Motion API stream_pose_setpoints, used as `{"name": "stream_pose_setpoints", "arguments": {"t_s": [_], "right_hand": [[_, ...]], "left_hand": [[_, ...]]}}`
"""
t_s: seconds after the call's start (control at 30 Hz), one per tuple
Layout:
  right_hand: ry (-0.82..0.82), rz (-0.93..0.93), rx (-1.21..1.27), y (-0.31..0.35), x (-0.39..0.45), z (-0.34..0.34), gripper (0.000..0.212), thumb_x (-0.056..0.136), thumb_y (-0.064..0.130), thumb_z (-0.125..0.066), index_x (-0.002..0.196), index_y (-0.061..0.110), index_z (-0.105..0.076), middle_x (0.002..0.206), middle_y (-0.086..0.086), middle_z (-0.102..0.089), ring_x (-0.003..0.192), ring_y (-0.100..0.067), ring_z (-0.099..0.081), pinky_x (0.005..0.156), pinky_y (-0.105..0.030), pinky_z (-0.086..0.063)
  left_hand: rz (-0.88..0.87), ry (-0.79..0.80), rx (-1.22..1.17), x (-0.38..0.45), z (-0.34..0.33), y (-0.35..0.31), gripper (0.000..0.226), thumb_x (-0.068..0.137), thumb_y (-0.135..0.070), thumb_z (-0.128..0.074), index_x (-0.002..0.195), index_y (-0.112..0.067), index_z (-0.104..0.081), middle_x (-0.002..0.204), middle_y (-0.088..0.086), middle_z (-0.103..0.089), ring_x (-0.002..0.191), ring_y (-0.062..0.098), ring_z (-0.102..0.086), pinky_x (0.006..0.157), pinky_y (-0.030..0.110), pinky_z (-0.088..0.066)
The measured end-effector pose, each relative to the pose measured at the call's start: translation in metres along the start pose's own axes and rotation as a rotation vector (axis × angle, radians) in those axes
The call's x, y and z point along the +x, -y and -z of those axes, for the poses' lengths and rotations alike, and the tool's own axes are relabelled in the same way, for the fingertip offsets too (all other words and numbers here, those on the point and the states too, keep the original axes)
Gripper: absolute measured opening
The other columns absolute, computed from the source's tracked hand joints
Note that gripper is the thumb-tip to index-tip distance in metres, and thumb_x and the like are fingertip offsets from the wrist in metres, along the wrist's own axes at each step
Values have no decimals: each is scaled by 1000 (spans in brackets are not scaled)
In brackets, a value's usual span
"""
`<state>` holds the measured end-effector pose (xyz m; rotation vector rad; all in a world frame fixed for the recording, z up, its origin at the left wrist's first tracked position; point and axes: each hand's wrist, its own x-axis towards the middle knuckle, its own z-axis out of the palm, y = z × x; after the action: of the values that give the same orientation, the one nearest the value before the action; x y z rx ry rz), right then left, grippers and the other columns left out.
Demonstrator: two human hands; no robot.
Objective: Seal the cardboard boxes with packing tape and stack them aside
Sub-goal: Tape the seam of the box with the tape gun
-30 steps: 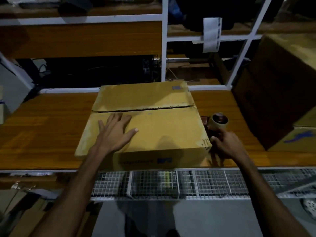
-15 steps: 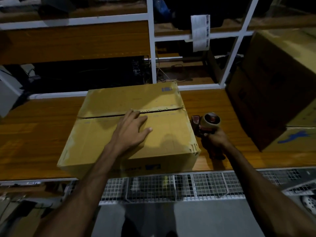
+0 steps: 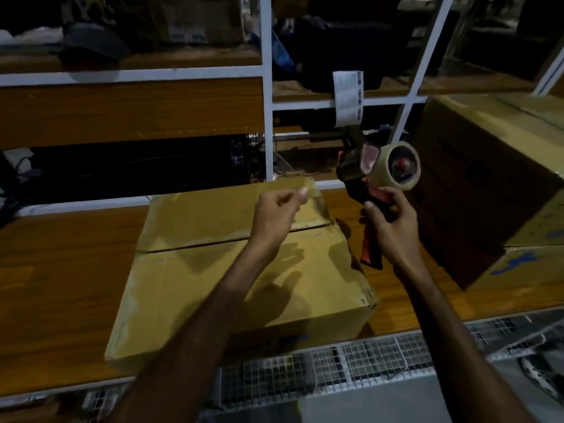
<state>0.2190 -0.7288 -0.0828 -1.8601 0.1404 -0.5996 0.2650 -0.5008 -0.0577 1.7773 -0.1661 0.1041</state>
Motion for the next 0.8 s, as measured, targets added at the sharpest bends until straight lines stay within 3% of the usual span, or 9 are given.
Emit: {"name": "stream_pose_setpoints", "arguments": {"t_s": [0.13, 0.23, 0.4, 0.6, 0.73, 0.8], "right_hand": [[-42, 73, -2, 29, -25, -28, 26, 102, 32, -67, 127, 36, -60, 126, 11, -69, 110, -18, -72, 93, -54, -61], [-59, 70, -35, 43, -41, -51, 29, 102, 23, -69, 130, 27, -62, 120, 23, -67, 112, 0, -66, 98, -45, -59], [-14, 99, -36, 57, -63, -82, 31, 103, 21, -68, 128, 37, -59, 119, 16, -70, 102, -12, -72, 87, -44, -63], [-16, 121, -64, 70, -73, -109, 30, 103, 21, -67, 129, 33, -59, 120, 24, -67, 108, -8, -69, 90, -47, -62], [-37, 164, -96, 82, -74, -125, 32, 103, 17, -66, 131, 31, -59, 116, 37, -64, 106, -1, -67, 86, -44, -61], [-46, 185, -101, 85, -74, -133, 32, 103, 16, -65, 132, 30, -60, 119, 32, -66, 107, -4, -67, 85, -47, -60]], "left_hand": [[84, -46, -217, 2, 16, -20, 49, 97, -54, -68, 76, -9, -72, 76, 4, -75, 70, 19, -70, 61, 35, -55], [127, -4, -295, -2, 29, -27, 57, 92, -60, -70, 77, -5, -68, 70, 9, -66, 63, 22, -64, 58, 33, -51], [145, 30, -368, -11, 49, -24, 57, 88, -61, -75, 77, -6, -64, 68, 13, -60, 62, 26, -59, 58, 37, -45], [172, 15, -450, -23, 78, -6, 56, 86, -59, -76, 75, -5, -65, 68, 12, -60, 65, 25, -60, 65, 40, -50], [170, 74, -534, -34, 95, 11, 47, 85, -56, -72, 85, -9, -72, 80, 10, -70, 73, 23, -66, 70, 38, -52], [189, 120, -610, -41, 103, 16, 41, 88, -51, -68, 94, -11, -74, 90, 8, -73, 79, 21, -68, 71, 34, -52]]}}
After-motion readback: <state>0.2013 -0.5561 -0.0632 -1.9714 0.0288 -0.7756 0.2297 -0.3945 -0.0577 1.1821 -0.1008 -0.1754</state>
